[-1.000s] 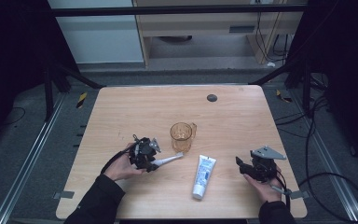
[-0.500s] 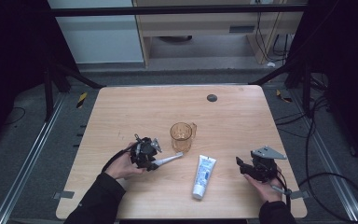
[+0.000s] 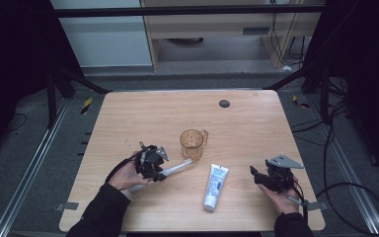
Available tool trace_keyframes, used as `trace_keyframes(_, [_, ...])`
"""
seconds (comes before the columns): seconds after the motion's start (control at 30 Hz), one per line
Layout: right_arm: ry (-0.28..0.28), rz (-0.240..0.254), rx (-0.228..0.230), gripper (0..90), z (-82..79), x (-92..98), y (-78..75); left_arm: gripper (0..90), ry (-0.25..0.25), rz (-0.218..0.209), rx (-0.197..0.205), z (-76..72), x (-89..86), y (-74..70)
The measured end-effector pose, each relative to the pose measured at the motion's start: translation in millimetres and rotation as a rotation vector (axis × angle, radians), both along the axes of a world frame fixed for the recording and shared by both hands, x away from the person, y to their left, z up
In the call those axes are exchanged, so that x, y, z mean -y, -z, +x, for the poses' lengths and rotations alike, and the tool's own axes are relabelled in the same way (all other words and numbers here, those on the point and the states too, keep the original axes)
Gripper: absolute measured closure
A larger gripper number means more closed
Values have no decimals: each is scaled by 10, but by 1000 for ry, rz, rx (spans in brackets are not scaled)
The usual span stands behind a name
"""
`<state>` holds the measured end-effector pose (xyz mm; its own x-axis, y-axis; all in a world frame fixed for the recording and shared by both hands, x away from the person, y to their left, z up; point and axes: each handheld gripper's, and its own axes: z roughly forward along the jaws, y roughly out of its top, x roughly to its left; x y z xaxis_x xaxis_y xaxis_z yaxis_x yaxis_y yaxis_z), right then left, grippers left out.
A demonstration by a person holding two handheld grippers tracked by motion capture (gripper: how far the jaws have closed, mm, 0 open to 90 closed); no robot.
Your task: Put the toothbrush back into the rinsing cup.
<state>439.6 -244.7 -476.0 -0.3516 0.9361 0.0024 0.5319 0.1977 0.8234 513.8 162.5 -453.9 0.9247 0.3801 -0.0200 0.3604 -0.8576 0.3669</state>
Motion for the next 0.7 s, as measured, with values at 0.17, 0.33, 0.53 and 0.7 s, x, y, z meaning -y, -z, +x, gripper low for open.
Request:
trace_keyframes(0.17, [2,-2,0,357,-3,1,-2,668,-20,-28,20,-43,-57,-102])
trace_keyframes(0.33, [3,0,1,357,-7,2,-5,668,-51,-51,35,-63,-108,-189])
trace_keyframes(0.53, [0,-6,4,357,-9,-2,-4,668,-84,-113,73,-107,-171,-352])
trace_keyframes(0.7, [0,-8,5,358,-9,-1,-4,668,-129,-183,117,-139,-237,-483])
